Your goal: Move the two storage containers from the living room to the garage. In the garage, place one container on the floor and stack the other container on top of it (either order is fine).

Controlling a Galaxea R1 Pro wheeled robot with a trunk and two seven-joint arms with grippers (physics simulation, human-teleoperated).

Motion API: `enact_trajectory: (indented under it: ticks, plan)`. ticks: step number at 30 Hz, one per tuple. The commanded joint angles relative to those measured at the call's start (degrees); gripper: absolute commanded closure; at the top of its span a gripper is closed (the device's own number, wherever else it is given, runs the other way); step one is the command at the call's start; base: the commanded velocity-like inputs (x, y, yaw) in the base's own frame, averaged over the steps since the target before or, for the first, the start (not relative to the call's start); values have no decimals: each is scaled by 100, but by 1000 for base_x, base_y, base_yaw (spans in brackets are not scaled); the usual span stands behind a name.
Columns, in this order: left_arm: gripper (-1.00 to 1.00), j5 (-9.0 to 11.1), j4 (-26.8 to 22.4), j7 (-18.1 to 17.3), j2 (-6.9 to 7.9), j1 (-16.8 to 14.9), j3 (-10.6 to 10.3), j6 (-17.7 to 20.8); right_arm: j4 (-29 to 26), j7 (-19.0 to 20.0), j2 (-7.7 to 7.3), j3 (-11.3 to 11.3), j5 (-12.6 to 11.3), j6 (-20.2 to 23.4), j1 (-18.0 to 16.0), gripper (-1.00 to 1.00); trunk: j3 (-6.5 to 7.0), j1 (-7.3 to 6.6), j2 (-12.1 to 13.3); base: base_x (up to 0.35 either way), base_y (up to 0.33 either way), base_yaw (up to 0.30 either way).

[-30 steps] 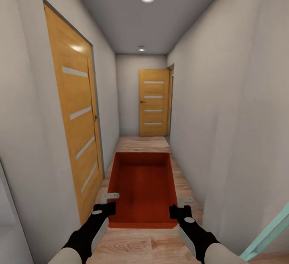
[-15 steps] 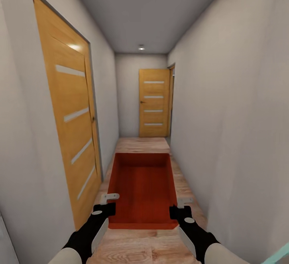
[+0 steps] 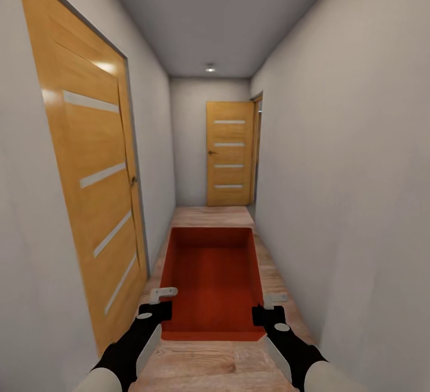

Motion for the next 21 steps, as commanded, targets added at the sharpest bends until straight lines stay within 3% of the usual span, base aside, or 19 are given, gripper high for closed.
enact_trajectory:
  ticks: [1,11,21]
  plan:
    - [100,-7,-6,215,365,-1,370,47,-60,2,-2,-44,-15,-11,-9,100,-9,4,-7,323,0,0]
    - [100,-7,-5,215,366,-1,370,47,-60,10,-2,-46,-18,-12,-9,100,-9,4,-7,323,0,1]
    - [100,-7,-5,215,366,-1,370,47,-60,7,-4,-46,-23,-19,-9,100,-9,4,-7,323,0,120]
